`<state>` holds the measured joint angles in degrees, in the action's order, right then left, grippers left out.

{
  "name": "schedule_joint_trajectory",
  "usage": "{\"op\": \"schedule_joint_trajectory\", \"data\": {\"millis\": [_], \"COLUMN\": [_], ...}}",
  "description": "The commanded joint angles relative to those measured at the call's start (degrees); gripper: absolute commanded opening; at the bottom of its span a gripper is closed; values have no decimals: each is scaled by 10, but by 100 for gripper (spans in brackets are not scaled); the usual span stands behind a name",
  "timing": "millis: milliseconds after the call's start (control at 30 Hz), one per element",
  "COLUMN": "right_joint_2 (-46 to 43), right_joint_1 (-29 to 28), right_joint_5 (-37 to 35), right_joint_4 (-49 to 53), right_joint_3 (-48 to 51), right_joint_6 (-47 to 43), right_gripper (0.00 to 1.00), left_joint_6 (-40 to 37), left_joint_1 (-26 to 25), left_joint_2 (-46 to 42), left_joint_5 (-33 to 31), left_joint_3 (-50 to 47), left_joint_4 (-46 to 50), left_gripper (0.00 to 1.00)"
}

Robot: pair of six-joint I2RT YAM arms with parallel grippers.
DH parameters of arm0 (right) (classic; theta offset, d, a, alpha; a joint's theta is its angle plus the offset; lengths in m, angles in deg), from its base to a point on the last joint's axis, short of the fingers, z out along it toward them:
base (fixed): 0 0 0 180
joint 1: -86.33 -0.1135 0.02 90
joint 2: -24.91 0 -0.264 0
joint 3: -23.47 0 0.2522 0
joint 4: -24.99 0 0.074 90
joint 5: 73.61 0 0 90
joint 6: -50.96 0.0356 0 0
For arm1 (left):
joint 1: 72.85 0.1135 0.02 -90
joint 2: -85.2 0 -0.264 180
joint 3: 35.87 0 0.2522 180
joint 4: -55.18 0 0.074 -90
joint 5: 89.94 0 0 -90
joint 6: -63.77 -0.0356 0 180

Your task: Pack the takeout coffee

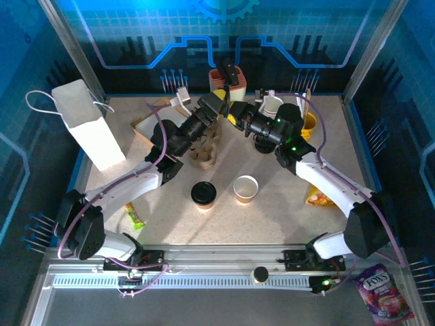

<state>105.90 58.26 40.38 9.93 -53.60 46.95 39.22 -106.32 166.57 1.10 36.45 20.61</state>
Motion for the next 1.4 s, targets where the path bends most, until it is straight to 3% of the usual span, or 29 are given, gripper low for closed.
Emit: {"op": "schedule_joint_trajectory", "data": {"millis": [0,367,700,1033,1267,1367], "right_joint_2": [2,-1,-17,-91,-94,-96], "right_joint_1": [-9,-5,28,154,190,214], "right_joint_5": [-1,-7,-4,10,-41,-62], "right_joint_4": [-37,-25,-9,272,520,568], "right_joint_3": [-7,-2,16,-12,-93,-100], "right_joint_6": [5,-4,-24,-259,-476,-523], "right_gripper": [12,30,38,49,53,54], "left_joint_6": [-13,-5,-13,-139,-291,-345], "left_joint_1": [5,21,34,26,-55,-94], "left_joint_2": [-12,-17,-31,-113,-144,-127], "left_joint_5": [-10,-19,-18,-13,-39,-58], "left_joint_3": [-11,-16,-42,-133,-137,-123], "left_joint_4": [4,10,18,167,324,367], "left_gripper": [76,75,75,75,75,75]}}
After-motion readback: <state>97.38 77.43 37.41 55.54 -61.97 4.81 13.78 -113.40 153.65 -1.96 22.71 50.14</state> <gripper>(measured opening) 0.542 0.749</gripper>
